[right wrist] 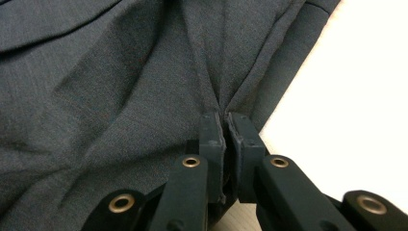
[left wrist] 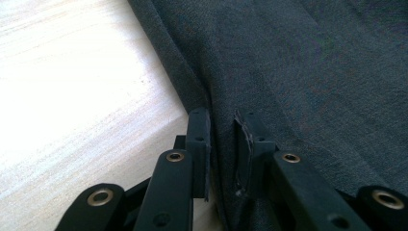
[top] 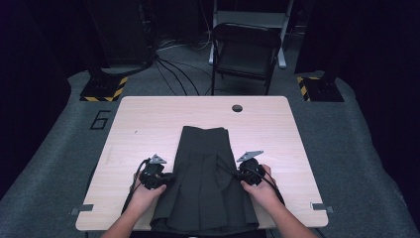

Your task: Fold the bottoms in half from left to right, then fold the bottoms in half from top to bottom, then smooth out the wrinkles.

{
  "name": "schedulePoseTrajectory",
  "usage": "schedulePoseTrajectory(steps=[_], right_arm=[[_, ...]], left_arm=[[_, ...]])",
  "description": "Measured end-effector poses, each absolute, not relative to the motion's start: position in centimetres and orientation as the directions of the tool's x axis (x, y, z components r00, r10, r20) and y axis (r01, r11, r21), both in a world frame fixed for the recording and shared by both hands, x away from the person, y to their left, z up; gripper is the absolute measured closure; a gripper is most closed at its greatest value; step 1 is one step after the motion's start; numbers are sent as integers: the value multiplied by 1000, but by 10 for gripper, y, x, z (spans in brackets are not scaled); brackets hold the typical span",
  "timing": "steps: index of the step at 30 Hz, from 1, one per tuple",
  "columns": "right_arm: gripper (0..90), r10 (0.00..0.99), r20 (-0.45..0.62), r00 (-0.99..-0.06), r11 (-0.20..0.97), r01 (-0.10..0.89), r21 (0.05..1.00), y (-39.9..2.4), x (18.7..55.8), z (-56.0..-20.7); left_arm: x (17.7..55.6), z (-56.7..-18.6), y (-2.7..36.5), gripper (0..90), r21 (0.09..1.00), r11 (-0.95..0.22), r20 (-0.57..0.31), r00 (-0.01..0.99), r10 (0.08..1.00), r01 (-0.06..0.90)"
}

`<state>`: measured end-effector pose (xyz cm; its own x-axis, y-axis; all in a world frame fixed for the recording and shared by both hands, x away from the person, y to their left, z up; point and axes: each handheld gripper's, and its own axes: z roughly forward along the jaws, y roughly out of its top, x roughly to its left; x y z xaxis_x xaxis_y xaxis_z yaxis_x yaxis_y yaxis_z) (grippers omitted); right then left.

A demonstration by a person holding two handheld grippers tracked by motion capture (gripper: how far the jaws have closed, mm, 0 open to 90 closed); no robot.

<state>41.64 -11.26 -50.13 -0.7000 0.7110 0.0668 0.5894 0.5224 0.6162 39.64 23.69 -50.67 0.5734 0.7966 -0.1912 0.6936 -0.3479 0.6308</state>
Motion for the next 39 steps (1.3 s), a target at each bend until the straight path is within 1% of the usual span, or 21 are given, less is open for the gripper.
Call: schedulePoseTrajectory(steps=[1,2,3,4,5,9,13,15,16,18,19,25,31,32,35,36,39], right_arm=[[842,716,70,-694,515,594,618,-112,416,-501],[842,716,70,-694,515,594,618,-112,416,-501],[821,715,65,-696,518,590,619,-113,416,-501],[770,713,63,-698,519,587,622,-114,417,-500],[755,718,58,-694,513,583,630,-114,416,-500],[680,719,100,-688,484,598,639,-115,416,-495],[596,724,86,-685,470,581,665,-114,415,-492],[582,725,80,-684,471,579,665,-114,415,-491],[545,731,75,-678,463,573,676,-114,414,-491],[536,734,75,-675,458,574,679,-114,414,-491],[509,739,61,-670,459,568,683,-115,413,-491],[484,754,53,-654,437,561,702,-119,410,-489],[470,757,48,-652,441,563,698,-120,409,-491],[471,748,36,-662,451,548,704,-122,410,-491],[471,756,44,-653,439,555,707,-123,408,-490],[471,756,43,-654,442,556,704,-123,407,-490],[471,751,37,-659,449,551,704,-124,408,-490]], left_arm=[[397,-507,237,758,630,-349,-189,572,798,694],[397,-507,237,729,630,-349,-189,572,798,694],[397,-507,237,729,633,-351,-186,576,796,690],[397,-507,236,682,635,-342,-190,570,800,692],[399,-508,238,667,641,-340,-194,574,795,688],[403,-508,240,591,650,-297,-239,558,794,700],[403,-505,241,548,668,-296,-230,568,790,683],[404,-503,242,532,673,-307,-222,580,784,673],[404,-503,241,523,687,-299,-212,576,790,662],[404,-502,242,514,688,-306,-211,584,784,658],[404,-502,242,499,695,-300,-206,581,787,653],[403,-499,241,479,710,-311,-185,594,783,632],[404,-497,241,456,709,-330,-170,607,777,622],[404,-497,241,452,712,-336,-164,612,774,616],[405,-496,240,441,718,-323,-172,608,775,616],[406,-494,241,441,715,-339,-160,614,773,612],[407,-495,240,441,723,-317,-171,604,779,613]])
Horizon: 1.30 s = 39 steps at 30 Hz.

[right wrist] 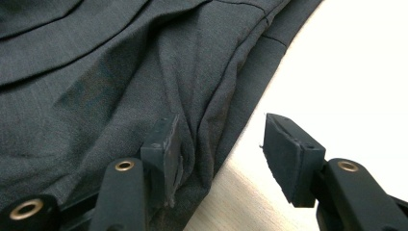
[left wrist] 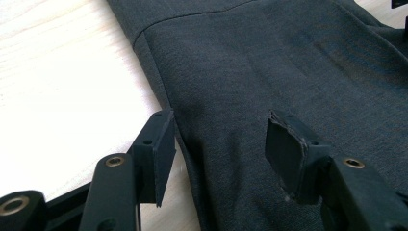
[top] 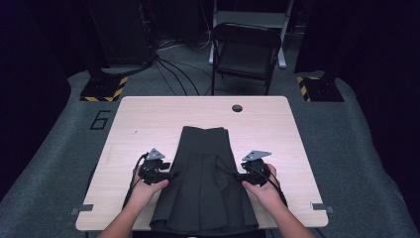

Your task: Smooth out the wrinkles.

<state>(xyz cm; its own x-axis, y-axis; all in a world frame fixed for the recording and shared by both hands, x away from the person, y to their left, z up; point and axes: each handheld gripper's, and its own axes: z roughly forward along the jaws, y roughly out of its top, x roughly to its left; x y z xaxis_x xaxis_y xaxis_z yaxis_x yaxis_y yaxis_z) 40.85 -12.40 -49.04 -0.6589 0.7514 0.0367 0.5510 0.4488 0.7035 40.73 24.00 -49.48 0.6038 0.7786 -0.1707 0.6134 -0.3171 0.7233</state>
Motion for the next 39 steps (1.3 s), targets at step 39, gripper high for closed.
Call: schedulePoseTrajectory(steps=[39], right_arm=[[511,699,27,-714,511,526,679,-120,387,-483]], left_arm=[[469,-472,212,457,723,-306,-196,609,769,619]])
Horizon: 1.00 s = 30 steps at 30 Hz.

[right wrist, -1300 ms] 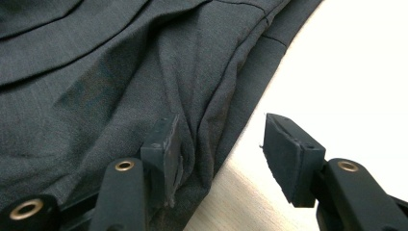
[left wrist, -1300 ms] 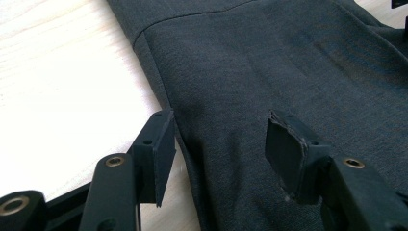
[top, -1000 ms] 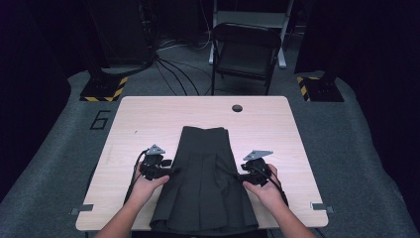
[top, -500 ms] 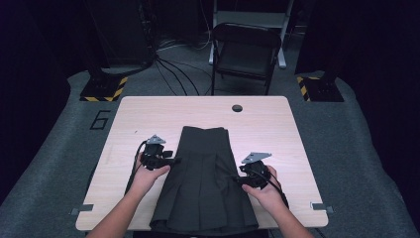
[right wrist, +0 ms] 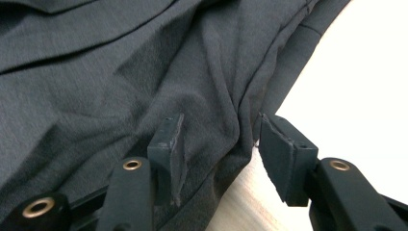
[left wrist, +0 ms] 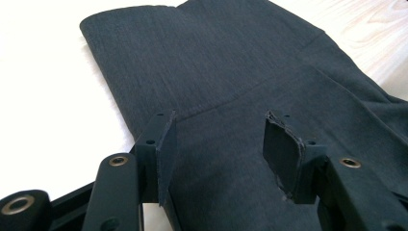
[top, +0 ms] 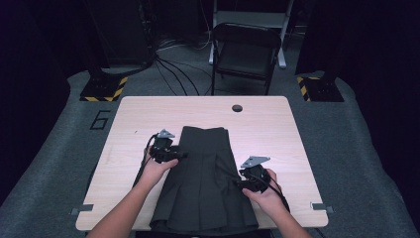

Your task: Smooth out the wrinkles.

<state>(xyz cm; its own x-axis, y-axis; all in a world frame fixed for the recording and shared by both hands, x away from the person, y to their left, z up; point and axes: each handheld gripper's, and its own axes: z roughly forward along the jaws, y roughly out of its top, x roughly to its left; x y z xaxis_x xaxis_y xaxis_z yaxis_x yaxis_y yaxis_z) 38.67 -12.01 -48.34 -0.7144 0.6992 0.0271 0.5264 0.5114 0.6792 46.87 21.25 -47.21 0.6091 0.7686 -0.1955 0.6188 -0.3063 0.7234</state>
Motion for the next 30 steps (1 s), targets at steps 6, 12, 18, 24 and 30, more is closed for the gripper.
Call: schedulePoseTrajectory(steps=[6,12,18,24,30], right_arm=[[508,711,33,-703,508,545,667,-120,386,-488],[503,722,24,-691,514,559,651,-120,389,-494],[516,728,22,-686,530,582,617,-117,391,-501],[536,721,15,-693,543,577,611,-115,392,-505],[592,723,62,-688,518,600,610,-115,392,-506]], left_arm=[[482,-474,209,447,720,-318,-172,602,780,617],[498,-481,207,443,711,-314,-156,577,802,629],[513,-492,207,445,696,-311,-142,548,824,648],[523,-502,206,471,709,-271,-151,515,844,651],[527,-507,201,520,693,-282,-132,501,856,664]])
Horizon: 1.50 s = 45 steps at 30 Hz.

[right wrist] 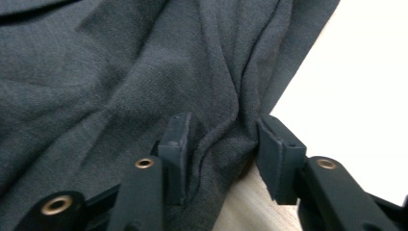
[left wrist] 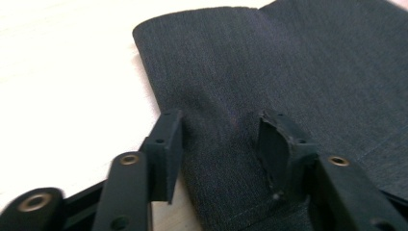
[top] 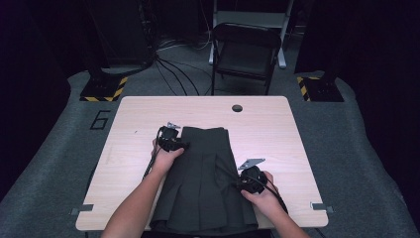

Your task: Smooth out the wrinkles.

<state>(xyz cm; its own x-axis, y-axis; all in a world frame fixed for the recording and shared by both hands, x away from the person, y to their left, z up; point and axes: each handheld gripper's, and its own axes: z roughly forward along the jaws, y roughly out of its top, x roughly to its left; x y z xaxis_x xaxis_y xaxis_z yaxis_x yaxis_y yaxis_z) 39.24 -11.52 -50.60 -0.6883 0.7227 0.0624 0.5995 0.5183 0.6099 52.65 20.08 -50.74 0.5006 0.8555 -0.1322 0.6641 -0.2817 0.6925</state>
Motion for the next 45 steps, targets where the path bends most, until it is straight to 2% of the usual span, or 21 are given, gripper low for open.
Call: schedulePoseTrajectory(steps=[4,9,10,17,22,29,38,45], right_arm=[[611,705,48,-707,540,580,609,-117,393,-506],[617,716,64,-695,522,594,612,-115,392,-506],[618,707,60,-705,529,583,616,-116,393,-506],[624,696,60,-716,536,573,619,-117,392,-507],[624,691,56,-721,542,568,620,-116,391,-507],[619,694,74,-716,533,580,617,-117,392,-507],[615,706,86,-703,517,595,615,-116,391,-508],[614,696,81,-714,525,582,621,-117,392,-508]], left_arm=[[525,-508,201,639,680,-320,-93,511,854,659],[521,-509,199,705,683,-368,-30,528,849,631],[519,-509,198,743,681,-374,-21,527,850,630],[512,-509,203,786,683,-368,-25,524,851,631],[513,-506,208,785,669,-366,-48,529,847,647],[522,-499,209,667,666,-376,-61,550,833,644],[542,-486,203,603,645,-387,-77,560,825,659],[550,-482,200,631,655,-375,-79,553,830,656]])
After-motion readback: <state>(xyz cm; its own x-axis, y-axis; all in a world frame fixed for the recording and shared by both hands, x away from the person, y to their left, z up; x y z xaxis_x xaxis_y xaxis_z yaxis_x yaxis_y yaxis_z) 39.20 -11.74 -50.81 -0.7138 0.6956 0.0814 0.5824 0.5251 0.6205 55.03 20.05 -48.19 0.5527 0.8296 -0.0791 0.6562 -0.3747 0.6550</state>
